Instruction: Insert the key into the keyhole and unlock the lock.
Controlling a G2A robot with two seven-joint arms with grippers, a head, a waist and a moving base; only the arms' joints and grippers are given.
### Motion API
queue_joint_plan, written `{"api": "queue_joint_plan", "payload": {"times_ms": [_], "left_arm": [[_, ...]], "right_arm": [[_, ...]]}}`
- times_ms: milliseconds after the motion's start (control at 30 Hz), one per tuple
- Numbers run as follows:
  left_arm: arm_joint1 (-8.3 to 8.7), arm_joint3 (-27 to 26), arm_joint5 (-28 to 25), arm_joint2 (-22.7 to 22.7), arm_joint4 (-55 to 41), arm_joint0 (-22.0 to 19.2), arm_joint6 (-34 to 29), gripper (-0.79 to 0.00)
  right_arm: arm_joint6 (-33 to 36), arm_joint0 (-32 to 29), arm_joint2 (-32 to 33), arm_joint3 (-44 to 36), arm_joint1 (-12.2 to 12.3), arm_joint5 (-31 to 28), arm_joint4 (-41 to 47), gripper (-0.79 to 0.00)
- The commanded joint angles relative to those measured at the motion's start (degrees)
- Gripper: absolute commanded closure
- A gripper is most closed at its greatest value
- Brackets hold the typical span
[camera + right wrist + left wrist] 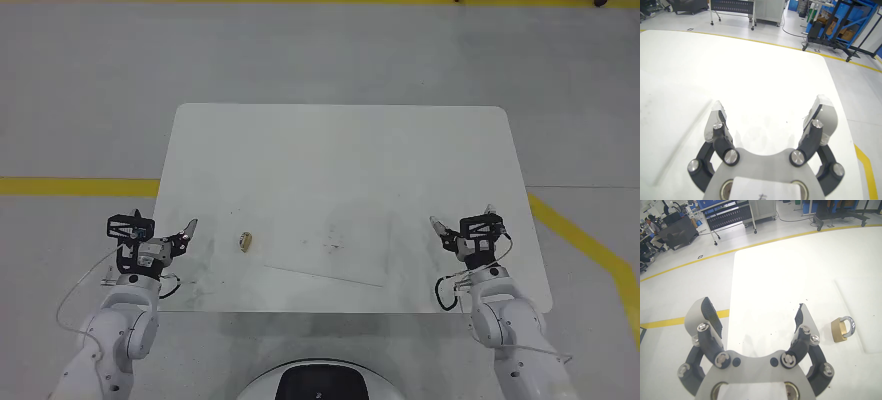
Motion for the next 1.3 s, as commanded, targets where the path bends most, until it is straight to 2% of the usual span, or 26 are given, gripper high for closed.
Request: {"api": "queue_joint_plan", "payload": {"times_ms": [0, 67, 433, 500, 700, 867, 1033, 1100, 1133, 1167, 1267], "left_arm": [[0.00, 0.00, 0.00, 0.00, 0.00, 0.00, 0.00, -0.785], [0.00, 0.00, 0.00, 0.00, 0.00, 0.00, 0.00, -0.785], [0.00, 0.00, 0.00, 0.00, 0.00, 0.00, 0.00, -0.785], [0.00, 0.00, 0.00, 0.00, 0.00, 0.00, 0.00, -0.785], [0.00, 0.00, 0.00, 0.00, 0.00, 0.00, 0.00, -0.785], [0.00, 0.00, 0.00, 0.00, 0.00, 0.00, 0.00, -0.785], [0.00, 0.00, 0.00, 0.00, 0.00, 0.00, 0.00, -0.785], [0.00, 0.00, 0.00, 0.00, 0.00, 0.00, 0.00, -0.785], [0.00, 0.00, 0.00, 0.00, 0.00, 0.00, 0.00, -0.785], [0.00, 0.00, 0.00, 0.00, 0.00, 0.00, 0.00, -0.785], [0.00, 0.00, 0.00, 0.00, 0.00, 0.00, 0.00, -0.785]], "right_arm": [[0.73, 1.61, -2.40, -0.25, 0.11, -4.49, -2.87, -0.785], [-0.35, 2.74, -2.62, 0.31, 0.37, -9.60, -3.62, -0.785], [-0.35, 2.74, -2.62, 0.31, 0.37, -9.60, -3.62, -0.785], [1.58, 3.52, -4.24, 0.11, 0.35, -10.92, -5.29, -0.785], [-0.42, 8.43, -8.13, 2.13, 1.02, -28.64, -7.78, -0.785], [0.83, 13.38, -11.16, 4.75, 1.38, -39.62, -8.99, -0.776], [5.37, 19.07, -16.12, 8.13, 1.01, -44.45, -8.89, -0.613], [8.06, 21.40, -18.26, 9.73, 0.66, -44.47, -8.53, -0.582], [9.75, 22.40, -19.41, 10.26, 0.45, -43.80, -8.59, -0.446], [11.15, 23.27, -20.70, 10.59, 0.23, -43.72, -8.45, -0.416], [14.36, 25.27, -23.49, 11.41, -0.23, -43.48, -8.33, -0.434]]}}
